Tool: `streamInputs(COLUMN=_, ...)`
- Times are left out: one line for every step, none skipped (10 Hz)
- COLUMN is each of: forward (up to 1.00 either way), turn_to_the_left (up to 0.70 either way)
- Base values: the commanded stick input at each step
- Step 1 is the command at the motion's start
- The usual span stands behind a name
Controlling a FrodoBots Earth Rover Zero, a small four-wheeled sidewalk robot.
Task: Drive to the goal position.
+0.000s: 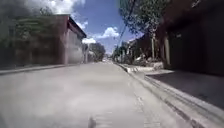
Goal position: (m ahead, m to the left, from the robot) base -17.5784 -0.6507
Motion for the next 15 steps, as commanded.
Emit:
streamInputs(forward=1.0, turn_to_the_left=0.0)
streamInputs(forward=1.0, turn_to_the_left=0.0)
streamInputs(forward=1.0, turn_to_the_left=-0.02)
streamInputs(forward=1.0, turn_to_the_left=-0.33)
streamInputs(forward=1.0, turn_to_the_left=-0.4)
streamInputs(forward=1.0, turn_to_the_left=-0.4)
streamInputs(forward=1.0, turn_to_the_left=-0.25)
streamInputs(forward=1.0, turn_to_the_left=-0.06)
streamInputs(forward=1.0, turn_to_the_left=0.0)
streamInputs(forward=1.0, turn_to_the_left=0.0)
streamInputs(forward=1.0, turn_to_the_left=0.0)
streamInputs(forward=1.0, turn_to_the_left=0.0)
streamInputs(forward=1.0, turn_to_the_left=0.0)
streamInputs(forward=1.0, turn_to_the_left=0.0)
streamInputs(forward=1.0, turn_to_the_left=0.0)
